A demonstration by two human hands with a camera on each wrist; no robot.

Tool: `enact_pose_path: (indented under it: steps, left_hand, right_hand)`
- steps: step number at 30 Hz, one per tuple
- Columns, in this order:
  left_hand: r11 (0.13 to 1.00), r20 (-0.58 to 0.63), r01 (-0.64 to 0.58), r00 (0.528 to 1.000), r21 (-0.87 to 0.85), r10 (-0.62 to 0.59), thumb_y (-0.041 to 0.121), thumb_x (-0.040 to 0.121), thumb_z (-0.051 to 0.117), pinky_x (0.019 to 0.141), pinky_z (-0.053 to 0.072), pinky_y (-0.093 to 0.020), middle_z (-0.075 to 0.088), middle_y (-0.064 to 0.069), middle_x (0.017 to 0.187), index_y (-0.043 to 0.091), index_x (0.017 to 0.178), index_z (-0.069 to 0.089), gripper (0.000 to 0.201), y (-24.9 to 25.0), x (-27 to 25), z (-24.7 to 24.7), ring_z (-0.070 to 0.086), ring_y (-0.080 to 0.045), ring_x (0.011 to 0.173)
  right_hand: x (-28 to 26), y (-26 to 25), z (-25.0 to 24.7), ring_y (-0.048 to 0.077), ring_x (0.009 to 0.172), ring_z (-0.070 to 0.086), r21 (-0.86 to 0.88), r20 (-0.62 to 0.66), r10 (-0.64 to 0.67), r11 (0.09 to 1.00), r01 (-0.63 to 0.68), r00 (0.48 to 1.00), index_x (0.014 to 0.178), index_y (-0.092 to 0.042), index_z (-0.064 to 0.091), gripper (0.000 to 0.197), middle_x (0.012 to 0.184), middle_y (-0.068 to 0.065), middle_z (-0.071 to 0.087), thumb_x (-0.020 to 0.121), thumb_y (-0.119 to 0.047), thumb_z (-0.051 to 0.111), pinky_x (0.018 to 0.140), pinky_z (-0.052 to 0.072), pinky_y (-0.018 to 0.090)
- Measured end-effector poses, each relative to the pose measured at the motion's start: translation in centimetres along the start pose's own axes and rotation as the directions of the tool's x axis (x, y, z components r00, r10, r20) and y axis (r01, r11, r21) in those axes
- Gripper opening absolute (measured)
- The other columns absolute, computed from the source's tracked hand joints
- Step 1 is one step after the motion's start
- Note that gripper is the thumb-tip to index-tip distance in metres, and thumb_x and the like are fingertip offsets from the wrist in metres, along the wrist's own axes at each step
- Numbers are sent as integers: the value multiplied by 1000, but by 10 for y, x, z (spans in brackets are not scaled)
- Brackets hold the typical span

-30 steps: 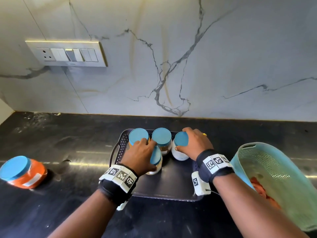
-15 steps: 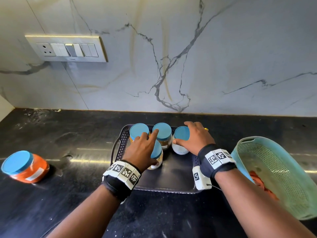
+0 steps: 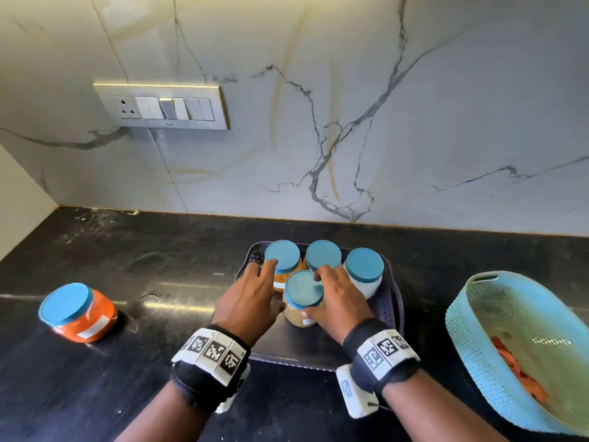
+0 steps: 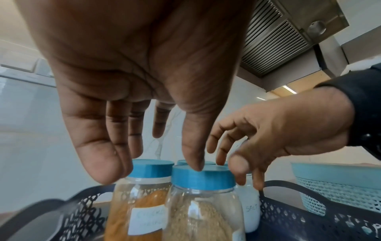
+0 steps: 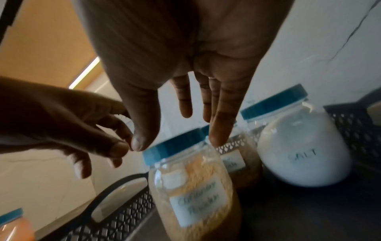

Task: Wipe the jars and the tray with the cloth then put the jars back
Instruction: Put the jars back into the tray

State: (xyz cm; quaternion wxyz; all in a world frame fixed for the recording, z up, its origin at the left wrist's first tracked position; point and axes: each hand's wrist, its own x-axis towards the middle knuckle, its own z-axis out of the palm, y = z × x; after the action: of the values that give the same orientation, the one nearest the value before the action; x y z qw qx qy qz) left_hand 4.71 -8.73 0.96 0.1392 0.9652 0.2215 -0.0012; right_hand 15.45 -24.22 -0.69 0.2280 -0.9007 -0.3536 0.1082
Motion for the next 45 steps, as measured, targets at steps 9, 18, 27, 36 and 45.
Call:
enact_pose_path:
  steps: [9, 18, 27, 36, 45]
  left_hand:
    - [994, -63, 100, 993, -40, -102, 47, 88, 72, 93, 52, -40, 44, -4, 146, 23, 154, 34, 80, -73, -24, -31, 61, -29, 121]
    - [930, -275, 348, 911, 115, -307, 58, 84, 72, 116, 36, -54, 44, -4, 149, 25, 149, 44, 78, -198, -41, -98, 35, -28, 145]
    - [784, 59, 590, 791, 194, -609, 59, 75, 78, 97, 51, -44, 46, -15, 136, 21, 146, 43, 88, -283, -55, -89, 57, -39, 121]
    - [803, 110, 581, 797, 130, -594, 49, 69, 81, 92, 53, -43, 55, -18, 123, 20, 127, 46, 73, -284, -61, -79, 60, -39, 108]
    - [988, 45, 153, 987, 11, -153, 43, 69, 86, 95, 48, -37, 52, -10, 131, 33, 155, 25, 106, -165, -56, -135, 55, -28, 115]
  right_hand:
    - [3, 2, 5, 25, 99, 58, -60, 29, 42, 997, -40, 999, 104, -22, 39, 49, 112, 2, 52, 79, -23, 82, 73, 40, 28]
    - [10, -54, -35, 27, 77, 54, 20, -65, 98, 995, -97, 993, 93, -22, 47, 41, 81, -3, 53, 83, -50, 75, 63, 38, 34]
    - [23, -86, -15, 25, 82, 58, 166, -50, 41, 986, -32, 998, 103, -30, 55, 32, 84, 1, 63, 83, -43, 77, 70, 37, 34]
    - [18, -121, 13, 3, 70, 57, 200, 133, -186, 967, 158, 973, 94, -29, 69, 15, 80, -6, 67, 84, -39, 77, 64, 42, 19]
    - [7, -134, -7, -4, 73, 53, 197, 64, -328, 930, 310, 943, 119, -26, 68, 42, 98, -11, 66, 80, -34, 83, 68, 38, 6]
